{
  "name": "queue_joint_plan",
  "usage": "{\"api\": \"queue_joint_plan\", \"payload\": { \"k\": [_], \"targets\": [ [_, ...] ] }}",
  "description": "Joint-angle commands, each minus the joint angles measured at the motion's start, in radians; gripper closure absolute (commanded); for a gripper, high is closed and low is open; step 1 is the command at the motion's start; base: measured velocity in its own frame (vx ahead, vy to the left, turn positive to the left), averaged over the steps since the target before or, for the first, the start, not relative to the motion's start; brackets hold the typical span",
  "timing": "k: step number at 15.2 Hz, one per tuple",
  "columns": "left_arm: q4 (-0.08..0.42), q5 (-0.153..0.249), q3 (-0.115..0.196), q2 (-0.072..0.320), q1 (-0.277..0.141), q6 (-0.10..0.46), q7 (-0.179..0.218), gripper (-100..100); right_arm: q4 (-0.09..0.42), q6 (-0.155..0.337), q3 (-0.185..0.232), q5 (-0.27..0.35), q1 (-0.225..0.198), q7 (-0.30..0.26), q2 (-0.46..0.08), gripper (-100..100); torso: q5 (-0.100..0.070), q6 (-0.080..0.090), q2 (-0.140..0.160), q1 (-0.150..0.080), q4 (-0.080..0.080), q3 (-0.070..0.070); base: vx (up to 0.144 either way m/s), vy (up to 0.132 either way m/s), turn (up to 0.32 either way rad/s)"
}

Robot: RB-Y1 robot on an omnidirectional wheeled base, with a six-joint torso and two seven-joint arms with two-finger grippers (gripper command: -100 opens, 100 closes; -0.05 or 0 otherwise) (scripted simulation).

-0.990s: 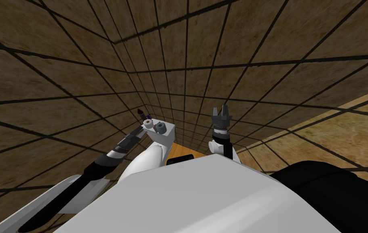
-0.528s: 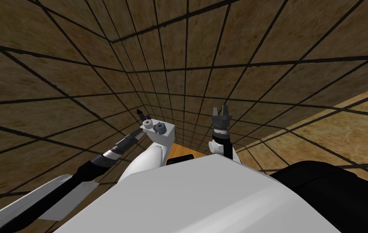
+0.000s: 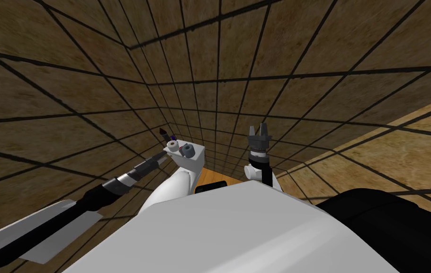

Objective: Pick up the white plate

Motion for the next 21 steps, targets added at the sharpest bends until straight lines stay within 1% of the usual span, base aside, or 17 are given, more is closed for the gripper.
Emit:
{"api": "queue_joint_plan", "payload": {
  "k": [1,3,4,7,8,9,12,13,16,17,18,21],
  "targets": [
    [0.013,0.014,0.01,0.05,0.014,0.011,0.014,-100,0.0,0.0,0.0,0.0,0.0,0.0,0.0,0,0.0,0.0,0.0,0.0,0.0,0.0,0.01,0.017,-0.046],
    [0.013,0.014,0.01,0.09,0.014,0.011,0.014,-100,0.0,0.0,0.0,0.0,0.0,0.0,0.0,0,0.0,0.0,0.0,0.0,0.0,0.0,0.007,0.012,-0.015],
    [0.036,0.034,0.024,0.116,0.032,0.025,0.034,-100,0.0,0.0,0.0,0.0,0.0,0.0,0.0,0,0.0,0.0,0.0,0.0,0.0,0.0,0.01,0.013,-0.04],
    [0.036,0.034,0.024,0.187,0.032,0.025,0.034,-100,0.0,0.0,0.0,0.0,0.0,0.0,0.0,0,0.0,0.0,0.0,0.0,0.0,0.0,0.008,0.015,-0.022],
    [0.036,0.034,0.024,0.187,0.032,0.025,0.034,-100,0.0,0.0,0.0,0.0,0.0,0.0,0.0,0,0.0,0.0,0.0,0.0,0.0,0.0,0.002,0.006,0.003],
    [0.059,0.054,0.037,0.224,0.05,0.039,0.054,-100,0.0,0.0,0.0,0.0,0.0,0.0,0.0,0,0.0,0.0,0.0,0.0,0.0,0.0,0.007,0.013,-0.046],
    [0.059,0.054,0.037,0.285,0.05,0.039,0.054,-100,0.0,0.0,0.0,0.0,0.0,0.0,0.0,0,0.0,0.0,0.0,0.0,0.0,0.0,0.007,0.015,-0.021],
    [0.083,0.075,0.051,0.31,0.068,0.053,0.073,-100,0.0,0.0,0.0,0.0,0.0,0.0,0.0,0,0.0,0.0,0.0,0.0,0.0,0.0,0.013,0.015,-0.035],
    [0.083,0.075,0.051,0.38,0.068,0.053,0.073,-100,0.0,0.0,0.0,0.0,0.0,0.0,0.0,0,0.0,0.0,-0.001,0.0,0.0,0.0,0.008,0.015,-0.024],
    [0.083,0.075,0.051,0.383,0.068,0.053,0.073,-100,0.0,0.0,0.0,0.0,0.0,0.0,0.0,0,0.0,0.0,0.0,0.0,0.0,0.0,0.0,0.0,0.0],
    [0.106,0.096,0.065,0.419,0.086,0.068,0.093,-100,0.0,0.0,0.0,0.0,0.0,0.0,0.0,0,0.0,0.0,0.0,-0.001,0.0,0.0,0.005,0.008,-0.039],
    [0.106,0.096,0.065,0.481,0.086,0.068,0.093,-100,0.0,0.0,0.0,0.0,0.0,0.0,0.0,0,0.0,0.0,0.0,0.0,0.0,0.0,0.008,0.014,-0.023]
  ]
}}
